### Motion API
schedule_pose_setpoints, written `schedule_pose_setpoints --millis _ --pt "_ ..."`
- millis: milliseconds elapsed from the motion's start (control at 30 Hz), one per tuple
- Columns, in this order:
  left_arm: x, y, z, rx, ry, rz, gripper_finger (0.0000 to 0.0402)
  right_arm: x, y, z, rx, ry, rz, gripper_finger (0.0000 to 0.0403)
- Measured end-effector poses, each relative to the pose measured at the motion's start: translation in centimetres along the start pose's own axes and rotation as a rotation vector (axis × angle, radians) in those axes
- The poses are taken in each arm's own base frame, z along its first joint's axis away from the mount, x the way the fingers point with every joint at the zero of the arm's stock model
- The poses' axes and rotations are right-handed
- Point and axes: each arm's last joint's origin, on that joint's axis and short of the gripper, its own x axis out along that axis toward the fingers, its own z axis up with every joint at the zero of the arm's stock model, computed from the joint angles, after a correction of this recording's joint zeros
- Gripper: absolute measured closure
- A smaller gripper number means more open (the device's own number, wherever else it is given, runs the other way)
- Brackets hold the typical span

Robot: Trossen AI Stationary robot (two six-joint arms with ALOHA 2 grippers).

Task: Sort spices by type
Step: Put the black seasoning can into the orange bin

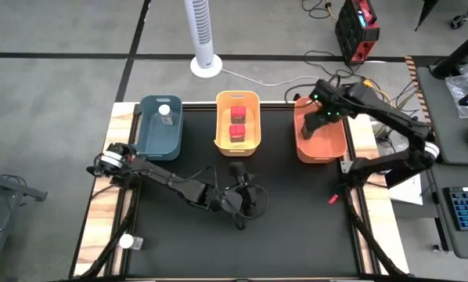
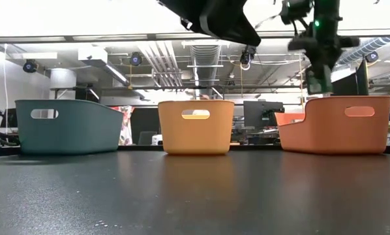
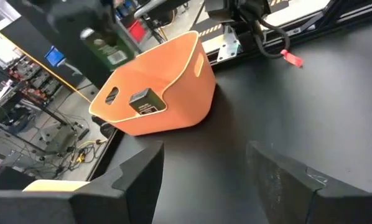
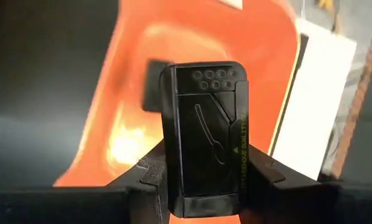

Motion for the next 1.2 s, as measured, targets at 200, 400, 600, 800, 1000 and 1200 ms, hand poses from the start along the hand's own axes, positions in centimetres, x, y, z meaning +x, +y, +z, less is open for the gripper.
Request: schedule_pose_setpoints --millis 200,400,600,800,1000,1200 --pt "0.0 -0.1 -0.3 0.008 0.008 -0.002 0.0187 3.2 -2.0 -0.6 0.063 0.111 -0.037 0.0288" --pt "0.0 -0.1 -0.4 0.011 0.014 -0.003 0.0187 4.9 -2.6 -2.1 0.104 0.147 -0.029 0.0288" --pt "0.0 -0.1 -0.4 0.011 0.018 0.014 0.0187 6.6 -2.4 -3.3 0.157 0.158 0.056 0.0288" --pt "-0.5 0.2 -0.1 0.013 0.029 0.110 0.0187 8.3 -2.3 -4.3 0.192 0.174 0.066 0.0288" --pt "-1.9 0.2 0.7 0.041 0.008 0.109 0.0187 10.1 -2.2 -5.3 0.214 0.181 0.060 0.0288" --pt "-3.5 1.1 1.9 0.042 -0.017 0.140 0.0187 11.5 -2.1 -6.0 0.227 0.175 0.062 0.0288"
